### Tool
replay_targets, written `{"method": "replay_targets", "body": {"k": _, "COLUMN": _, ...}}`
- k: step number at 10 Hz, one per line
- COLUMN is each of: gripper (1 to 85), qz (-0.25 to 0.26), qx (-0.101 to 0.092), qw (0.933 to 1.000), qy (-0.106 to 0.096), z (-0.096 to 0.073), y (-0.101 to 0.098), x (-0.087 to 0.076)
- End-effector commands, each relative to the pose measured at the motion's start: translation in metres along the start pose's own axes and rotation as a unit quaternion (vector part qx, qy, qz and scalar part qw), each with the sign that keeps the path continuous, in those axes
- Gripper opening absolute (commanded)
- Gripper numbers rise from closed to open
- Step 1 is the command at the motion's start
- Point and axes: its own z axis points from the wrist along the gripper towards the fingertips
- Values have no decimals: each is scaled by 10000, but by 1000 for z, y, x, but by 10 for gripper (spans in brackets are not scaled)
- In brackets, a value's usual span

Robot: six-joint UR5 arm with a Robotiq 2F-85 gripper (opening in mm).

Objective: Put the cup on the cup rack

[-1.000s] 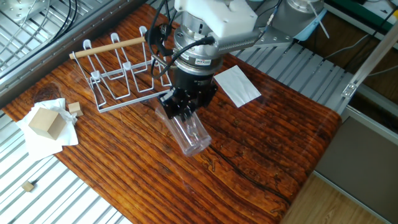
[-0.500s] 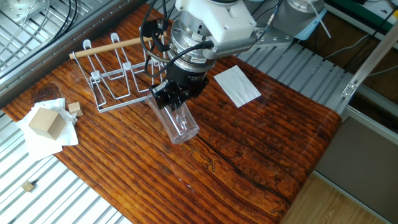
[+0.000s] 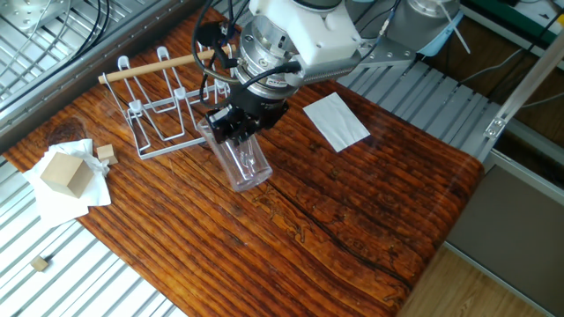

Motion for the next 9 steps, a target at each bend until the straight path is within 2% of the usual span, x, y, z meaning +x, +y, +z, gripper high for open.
{"method": "replay_targets", "body": {"k": 1, "gripper": 10, "qz": 64, "qx": 9, "qw": 10000, "qy": 34, "z": -1, "y": -1, "x": 3}}
{"method": "replay_targets", "body": {"k": 9, "gripper": 10, "qz": 244, "qx": 296, "qw": 9989, "qy": 267, "z": -1, "y": -16, "x": 15}}
